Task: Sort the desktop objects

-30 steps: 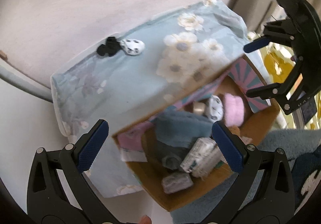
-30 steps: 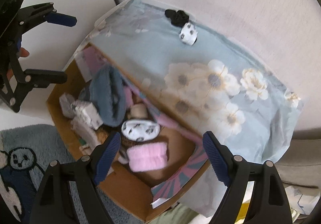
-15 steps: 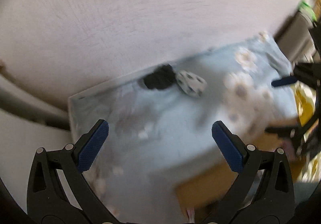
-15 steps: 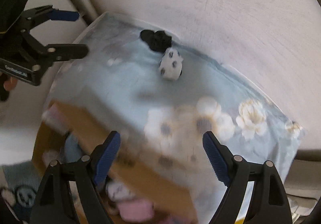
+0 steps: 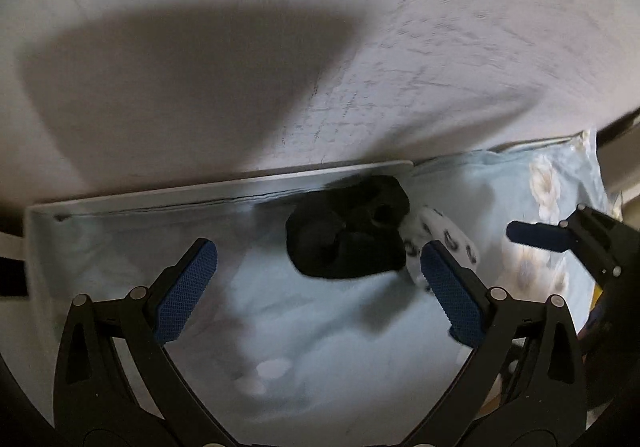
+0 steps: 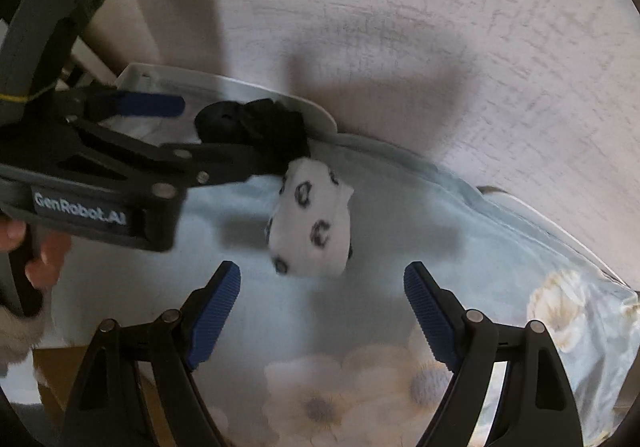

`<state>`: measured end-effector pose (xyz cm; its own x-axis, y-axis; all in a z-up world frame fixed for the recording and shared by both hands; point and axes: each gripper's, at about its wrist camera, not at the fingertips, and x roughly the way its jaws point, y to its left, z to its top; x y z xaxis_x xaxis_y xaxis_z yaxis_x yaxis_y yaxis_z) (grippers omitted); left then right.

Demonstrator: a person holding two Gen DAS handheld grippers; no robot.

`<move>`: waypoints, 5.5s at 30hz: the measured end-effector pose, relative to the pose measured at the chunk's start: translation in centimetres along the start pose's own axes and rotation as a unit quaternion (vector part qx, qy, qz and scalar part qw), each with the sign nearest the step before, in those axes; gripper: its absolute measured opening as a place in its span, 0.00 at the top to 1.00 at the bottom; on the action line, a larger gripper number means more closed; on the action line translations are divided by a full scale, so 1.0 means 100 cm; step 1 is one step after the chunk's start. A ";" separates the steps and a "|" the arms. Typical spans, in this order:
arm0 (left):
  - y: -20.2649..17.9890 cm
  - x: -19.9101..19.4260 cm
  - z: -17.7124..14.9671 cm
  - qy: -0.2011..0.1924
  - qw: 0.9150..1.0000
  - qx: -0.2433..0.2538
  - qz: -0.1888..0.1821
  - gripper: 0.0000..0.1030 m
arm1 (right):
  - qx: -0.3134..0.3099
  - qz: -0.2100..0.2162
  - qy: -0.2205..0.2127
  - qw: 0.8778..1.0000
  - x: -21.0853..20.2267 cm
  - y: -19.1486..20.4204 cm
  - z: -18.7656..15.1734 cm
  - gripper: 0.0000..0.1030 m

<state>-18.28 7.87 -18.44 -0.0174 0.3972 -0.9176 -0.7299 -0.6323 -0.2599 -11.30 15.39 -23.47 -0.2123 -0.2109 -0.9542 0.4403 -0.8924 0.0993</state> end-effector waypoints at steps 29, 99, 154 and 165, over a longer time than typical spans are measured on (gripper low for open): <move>-0.015 0.007 -0.011 0.004 1.000 0.021 -0.002 0.87 | -0.023 0.022 0.000 0.999 -0.012 0.000 -0.003 0.71; -0.184 -0.147 -0.242 0.043 0.977 0.200 0.063 0.00 | -0.054 0.069 0.062 0.994 -0.159 0.036 -0.240 0.02; -0.061 -0.222 -0.203 -0.112 0.986 -0.051 0.115 0.00 | 0.224 -0.100 -0.075 0.967 -0.205 -0.003 -0.226 0.01; -0.051 -0.210 -0.192 -0.095 0.988 -0.047 0.116 0.00 | 0.226 -0.107 -0.068 0.966 -0.199 -0.010 -0.220 0.01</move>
<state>-1.05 -10.03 -3.65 -0.3113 0.3471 -0.8846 -0.6251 -0.7760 -0.0845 11.66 29.30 -10.80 -0.3828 -0.0253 -0.9235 -0.0455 -0.9979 0.0463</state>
